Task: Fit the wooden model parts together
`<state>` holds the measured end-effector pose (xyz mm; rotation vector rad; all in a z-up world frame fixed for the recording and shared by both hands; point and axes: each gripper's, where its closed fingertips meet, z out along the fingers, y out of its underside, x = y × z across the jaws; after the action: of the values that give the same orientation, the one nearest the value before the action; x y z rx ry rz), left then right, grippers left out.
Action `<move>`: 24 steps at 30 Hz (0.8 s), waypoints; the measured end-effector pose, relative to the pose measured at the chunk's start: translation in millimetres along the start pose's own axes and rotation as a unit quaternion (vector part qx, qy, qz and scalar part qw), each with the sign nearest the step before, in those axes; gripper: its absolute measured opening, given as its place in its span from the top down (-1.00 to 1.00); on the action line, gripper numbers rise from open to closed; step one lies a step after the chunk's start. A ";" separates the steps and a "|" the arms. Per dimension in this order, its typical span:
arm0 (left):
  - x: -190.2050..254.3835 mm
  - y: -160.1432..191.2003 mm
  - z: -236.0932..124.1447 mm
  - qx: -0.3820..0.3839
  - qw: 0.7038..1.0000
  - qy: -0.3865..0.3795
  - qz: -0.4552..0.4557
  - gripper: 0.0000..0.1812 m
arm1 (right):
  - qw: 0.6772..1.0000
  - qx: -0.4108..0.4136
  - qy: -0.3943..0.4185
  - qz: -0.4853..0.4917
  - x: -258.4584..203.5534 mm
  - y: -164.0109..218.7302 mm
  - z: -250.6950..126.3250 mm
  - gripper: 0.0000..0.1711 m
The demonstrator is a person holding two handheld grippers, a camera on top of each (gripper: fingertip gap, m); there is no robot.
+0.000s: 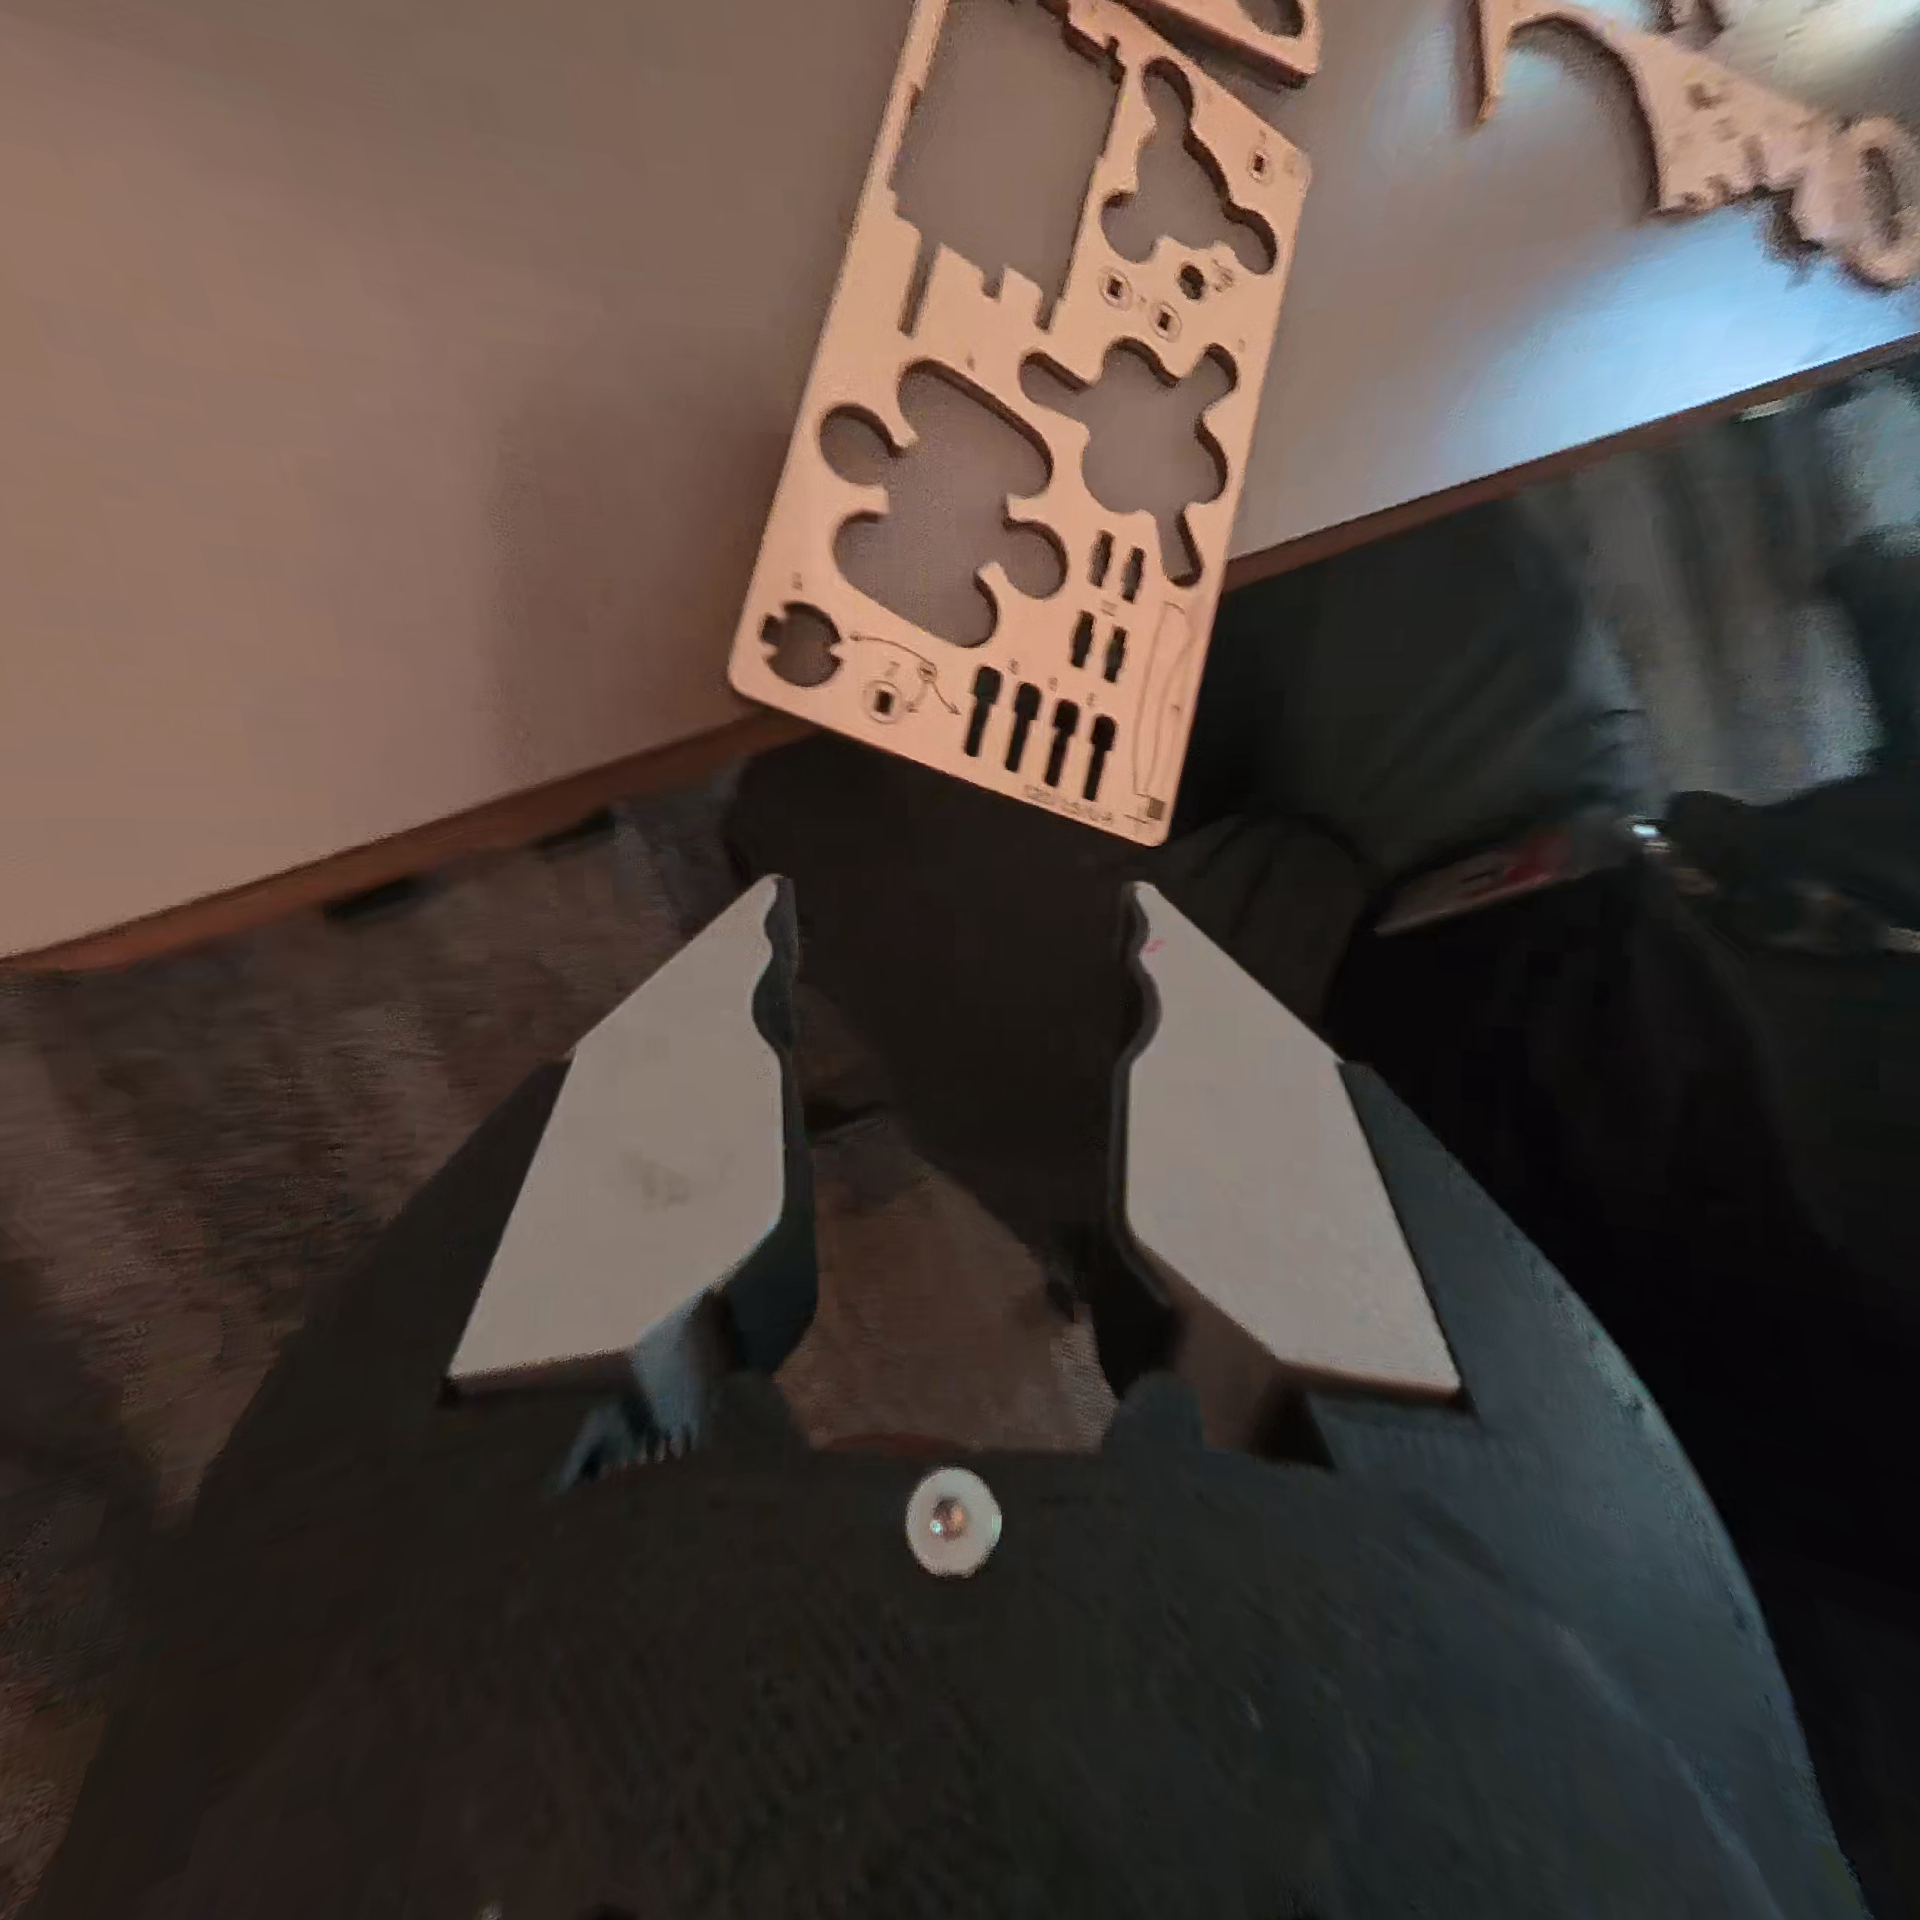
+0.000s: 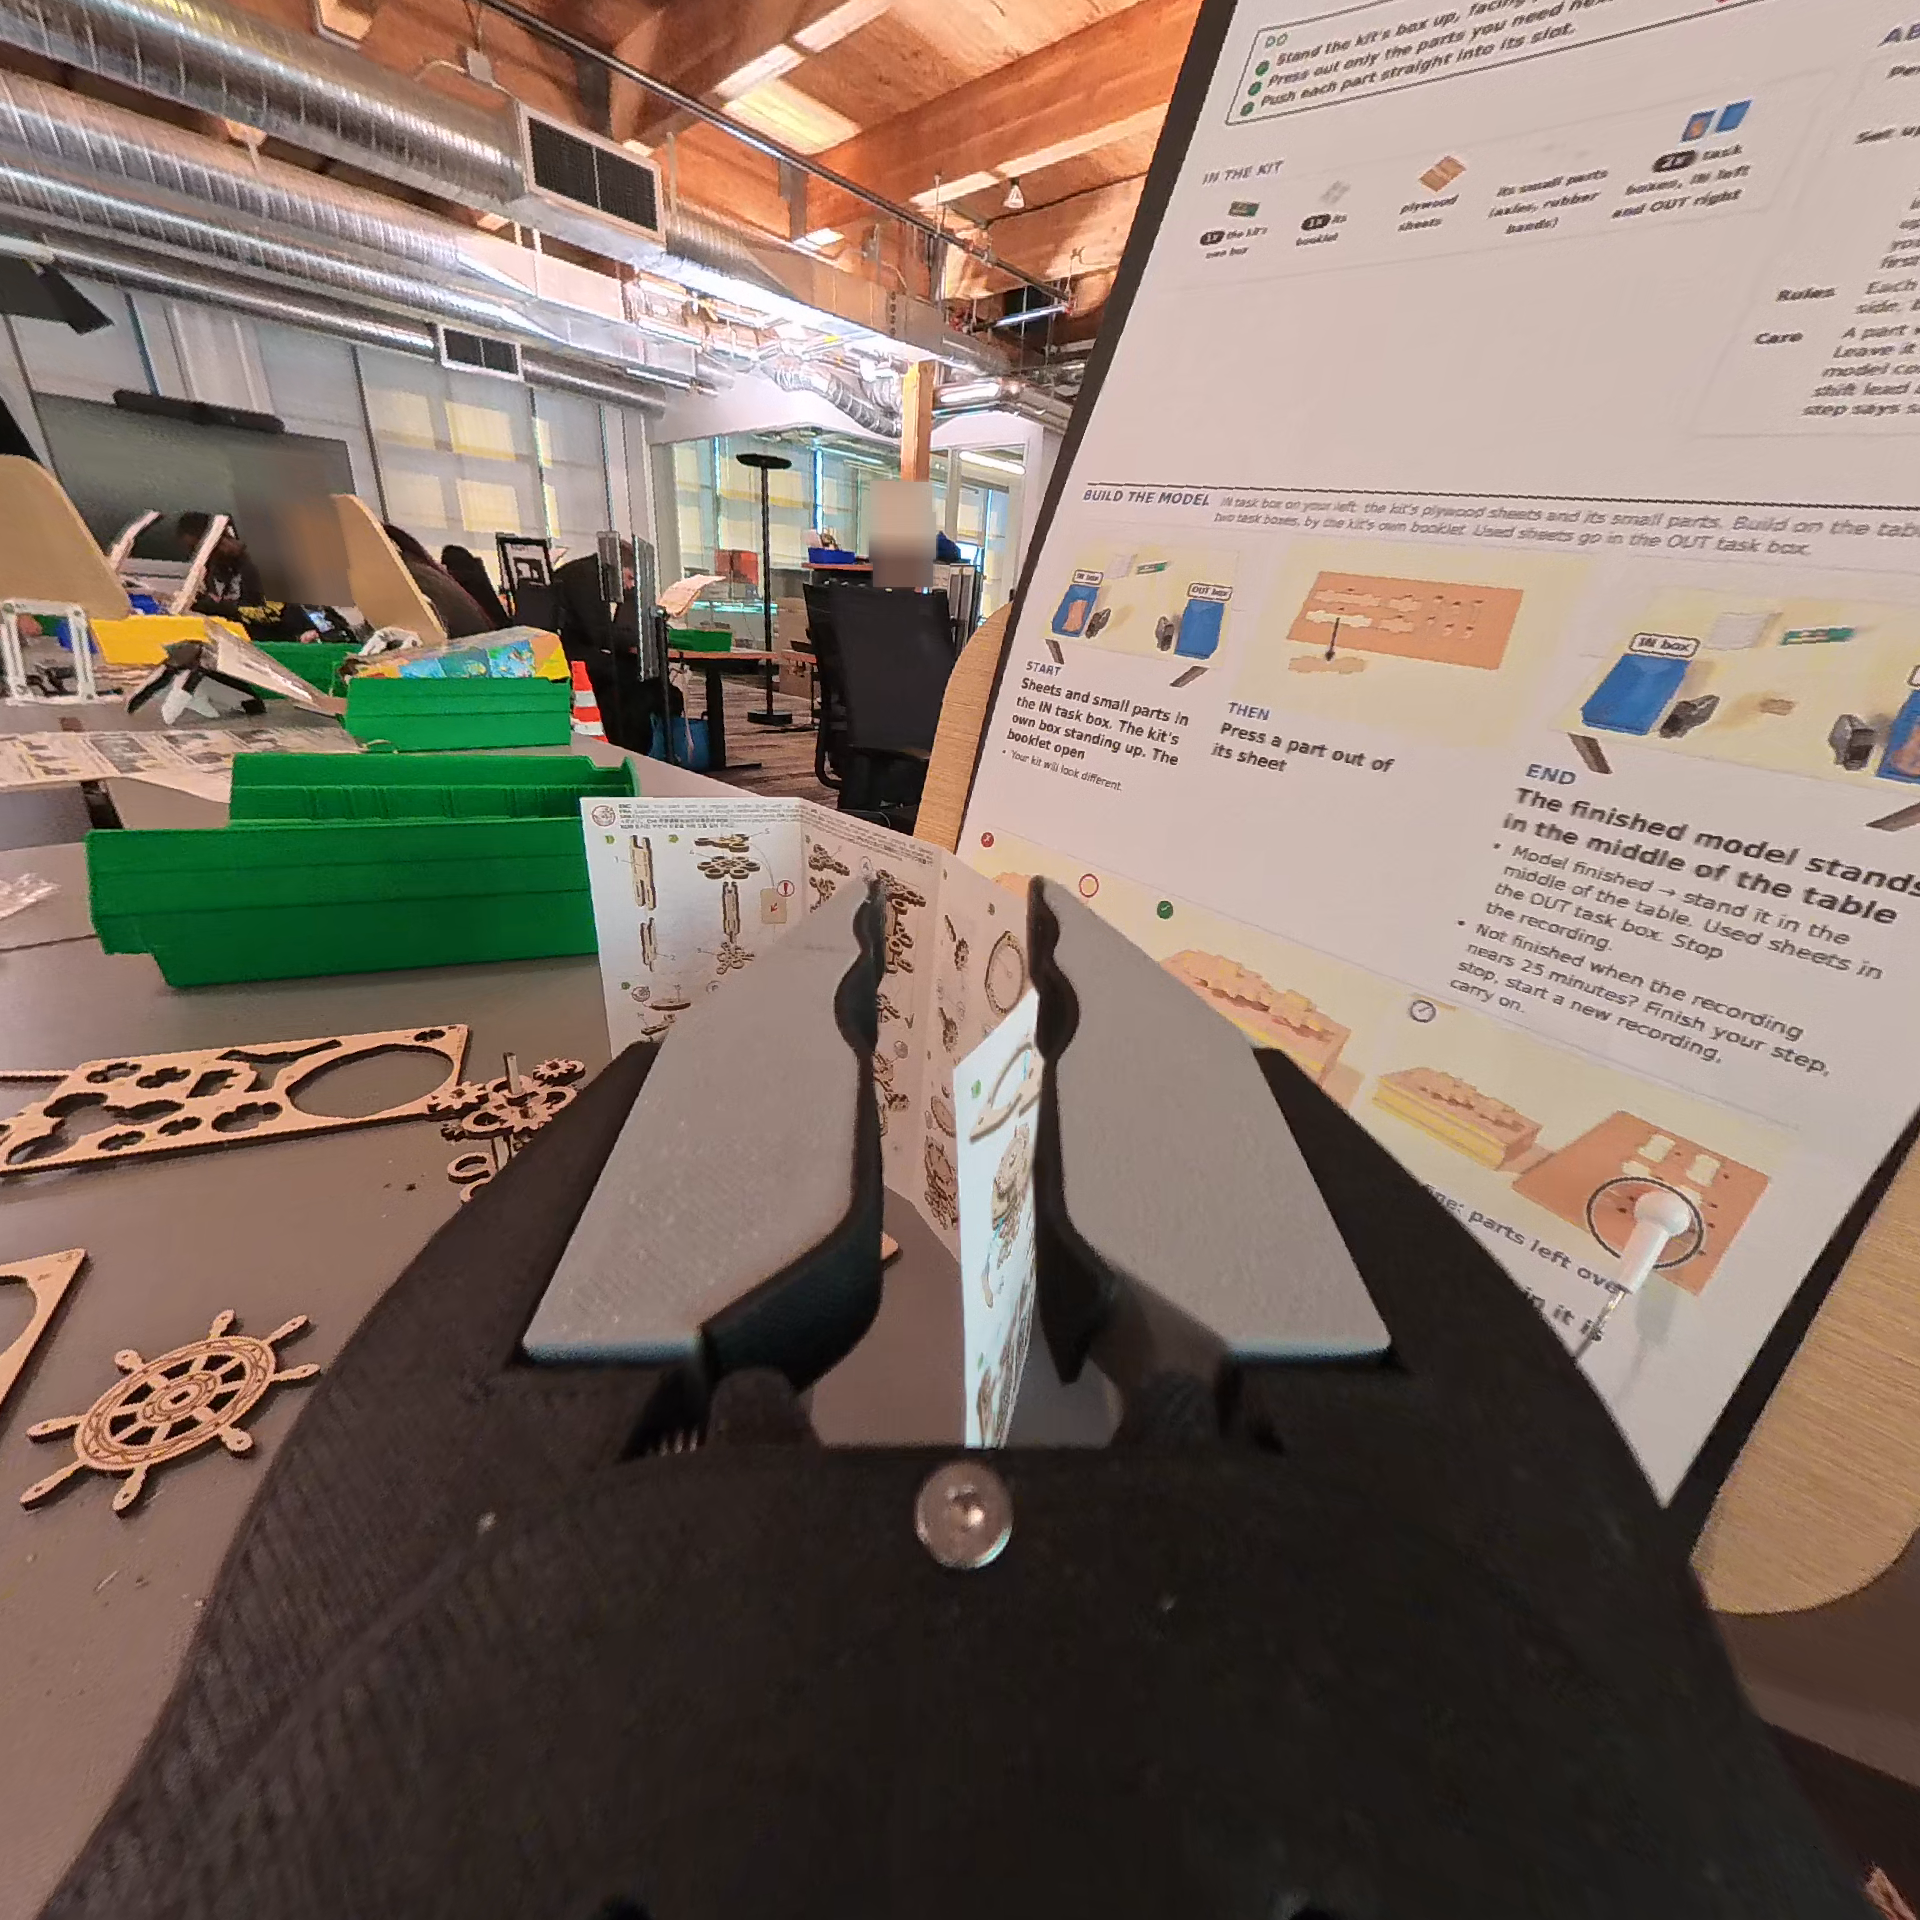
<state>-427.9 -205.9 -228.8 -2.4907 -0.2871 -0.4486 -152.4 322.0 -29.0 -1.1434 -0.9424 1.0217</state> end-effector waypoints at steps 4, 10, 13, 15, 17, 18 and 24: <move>23.9 -5.1 10.6 0.036 0.992 0.122 -0.017 0.39 | 1.000 -0.001 -0.004 -0.001 -2.8 0.4 1.2 0.74; 47.1 -30.1 4.5 0.126 0.957 0.255 -0.056 1.00 | 1.000 -0.002 -0.011 0.000 -6.8 0.6 2.5 0.75; 44.2 -38.3 1.9 0.148 0.961 0.229 -0.048 1.00 | 1.000 -0.001 -0.013 0.000 -8.3 -0.1 2.3 0.75; 42.7 -43.5 -3.2 0.163 0.964 0.208 -0.035 1.00 | 1.000 0.002 -0.012 0.000 -8.6 -1.4 1.6 0.76; 42.0 -47.9 -9.2 0.176 0.964 0.199 -0.029 1.00 | 1.000 0.004 -0.013 0.001 -8.8 -2.6 1.0 0.76; 38.6 -47.5 -9.5 0.172 0.967 0.186 -0.032 1.00 | 1.000 0.005 -0.014 0.001 -9.1 -3.1 0.6 0.76; 28.5 -57.7 -16.0 0.182 0.974 0.130 -0.033 0.89 | 1.000 0.007 -0.021 -0.005 -12.2 -4.3 0.4 0.73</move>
<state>-423.0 -165.9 -176.1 -2.0446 -0.3162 -0.6787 -155.5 309.9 -25.5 -1.1084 -0.9713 1.0457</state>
